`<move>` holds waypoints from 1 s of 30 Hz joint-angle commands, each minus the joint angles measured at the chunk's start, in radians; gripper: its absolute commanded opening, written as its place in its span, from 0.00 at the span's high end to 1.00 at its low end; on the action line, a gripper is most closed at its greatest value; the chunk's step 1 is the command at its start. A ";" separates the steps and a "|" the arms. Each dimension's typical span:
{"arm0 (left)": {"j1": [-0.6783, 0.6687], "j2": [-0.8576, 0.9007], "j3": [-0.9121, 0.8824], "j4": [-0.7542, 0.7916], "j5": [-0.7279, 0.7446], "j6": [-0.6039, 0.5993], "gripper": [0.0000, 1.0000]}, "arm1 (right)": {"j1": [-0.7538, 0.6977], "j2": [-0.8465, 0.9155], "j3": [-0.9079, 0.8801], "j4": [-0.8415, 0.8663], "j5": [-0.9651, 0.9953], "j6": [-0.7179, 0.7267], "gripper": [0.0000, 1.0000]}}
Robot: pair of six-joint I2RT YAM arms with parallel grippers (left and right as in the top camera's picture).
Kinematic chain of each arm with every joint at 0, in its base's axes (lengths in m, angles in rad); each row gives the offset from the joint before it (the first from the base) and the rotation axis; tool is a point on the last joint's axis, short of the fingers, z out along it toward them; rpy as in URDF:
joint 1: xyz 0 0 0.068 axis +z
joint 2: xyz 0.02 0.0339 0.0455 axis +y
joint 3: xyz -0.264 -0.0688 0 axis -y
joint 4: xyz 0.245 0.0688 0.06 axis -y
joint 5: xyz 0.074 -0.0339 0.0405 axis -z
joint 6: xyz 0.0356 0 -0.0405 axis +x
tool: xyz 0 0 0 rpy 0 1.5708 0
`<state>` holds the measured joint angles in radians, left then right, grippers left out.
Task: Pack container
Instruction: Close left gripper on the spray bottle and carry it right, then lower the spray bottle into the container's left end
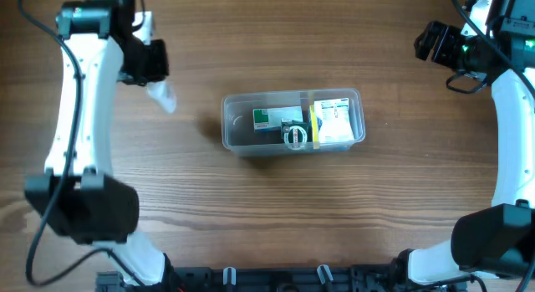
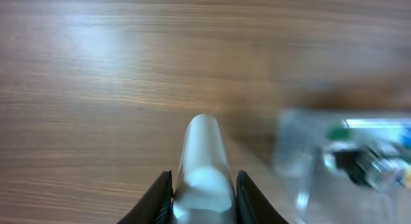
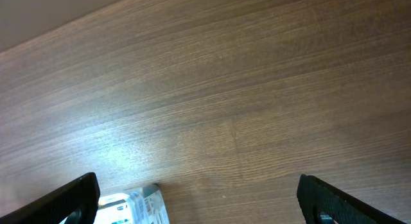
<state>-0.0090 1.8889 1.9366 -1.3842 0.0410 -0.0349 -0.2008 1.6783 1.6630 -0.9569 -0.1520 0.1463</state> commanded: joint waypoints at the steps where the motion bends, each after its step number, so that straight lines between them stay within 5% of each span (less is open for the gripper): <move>1: -0.129 -0.115 0.008 -0.018 0.041 -0.031 0.96 | 0.003 0.001 0.005 0.003 0.006 0.013 0.00; 15: -0.499 -0.157 0.006 -0.050 -0.117 -0.328 0.96 | 0.003 0.001 0.005 0.003 0.006 0.013 0.00; 30: -0.571 -0.045 -0.118 0.103 -0.235 -0.532 0.96 | 0.003 0.001 0.004 0.003 0.006 0.013 0.00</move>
<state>-0.5808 1.8210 1.8755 -1.3487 -0.1555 -0.5106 -0.2008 1.6783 1.6630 -0.9573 -0.1520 0.1463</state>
